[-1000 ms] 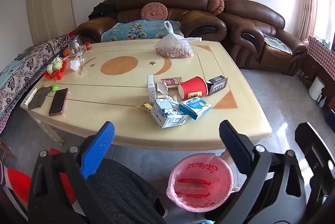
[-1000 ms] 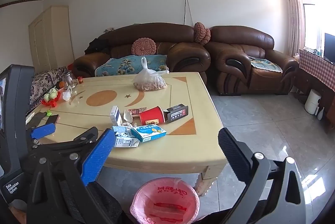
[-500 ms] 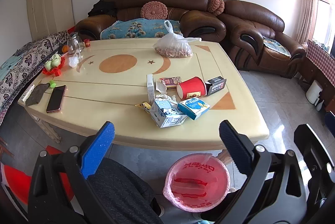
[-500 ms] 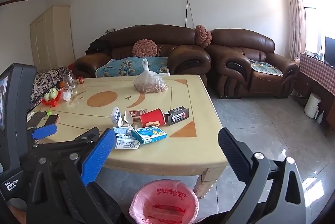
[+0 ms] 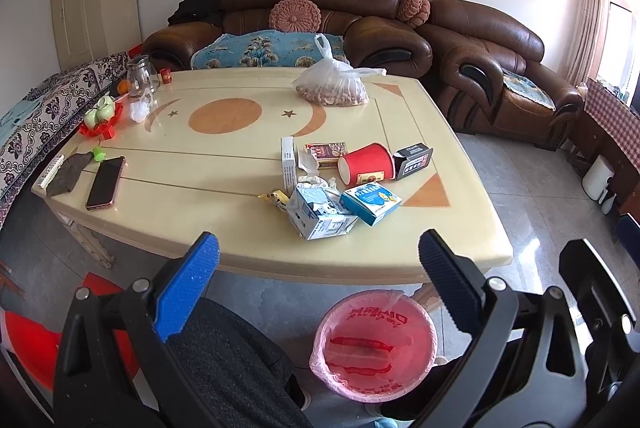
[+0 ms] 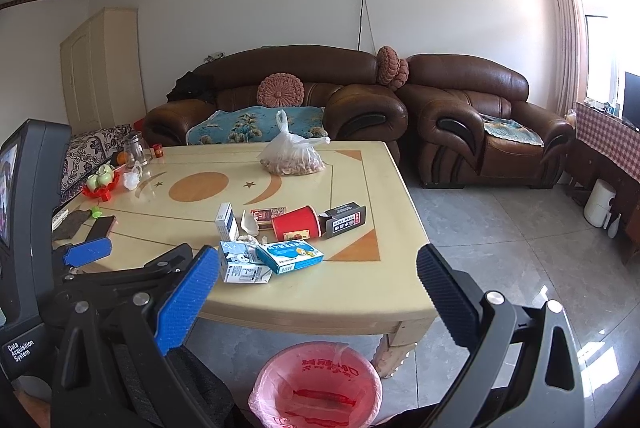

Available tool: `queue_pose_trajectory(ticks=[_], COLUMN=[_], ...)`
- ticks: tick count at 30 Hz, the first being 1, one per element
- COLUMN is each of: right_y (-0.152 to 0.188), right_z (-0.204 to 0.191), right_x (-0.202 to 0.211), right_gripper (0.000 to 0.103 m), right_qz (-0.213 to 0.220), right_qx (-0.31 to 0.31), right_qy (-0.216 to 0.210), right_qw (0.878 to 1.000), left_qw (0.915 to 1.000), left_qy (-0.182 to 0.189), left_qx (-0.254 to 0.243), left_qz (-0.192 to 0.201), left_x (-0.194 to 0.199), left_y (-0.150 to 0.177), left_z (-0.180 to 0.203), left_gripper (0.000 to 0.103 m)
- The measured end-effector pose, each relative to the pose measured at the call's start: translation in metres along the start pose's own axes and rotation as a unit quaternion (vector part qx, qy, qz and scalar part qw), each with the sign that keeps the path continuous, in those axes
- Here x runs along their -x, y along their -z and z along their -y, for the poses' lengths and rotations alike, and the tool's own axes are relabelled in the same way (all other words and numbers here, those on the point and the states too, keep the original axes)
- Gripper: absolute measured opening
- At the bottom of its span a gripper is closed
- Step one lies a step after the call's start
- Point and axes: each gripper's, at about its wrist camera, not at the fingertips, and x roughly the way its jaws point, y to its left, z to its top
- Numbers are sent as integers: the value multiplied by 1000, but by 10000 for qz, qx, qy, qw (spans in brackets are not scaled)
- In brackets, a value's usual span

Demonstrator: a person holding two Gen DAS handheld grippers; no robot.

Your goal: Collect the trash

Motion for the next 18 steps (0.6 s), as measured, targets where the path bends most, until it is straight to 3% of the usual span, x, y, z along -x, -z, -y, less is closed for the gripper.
queue_pose_trajectory(ticks=[18], right_y=[-2], right_z=[-5], right_x=[5], right_gripper=[97], right_qz=[60], right_qx=[57], right_qy=[10], right_qw=[10000], left_qw=[10000], left_qy=[-35], left_qx=[-14], left_qz=[15], left_x=[-1], left_y=[2], left_z=[0], left_gripper=[98])
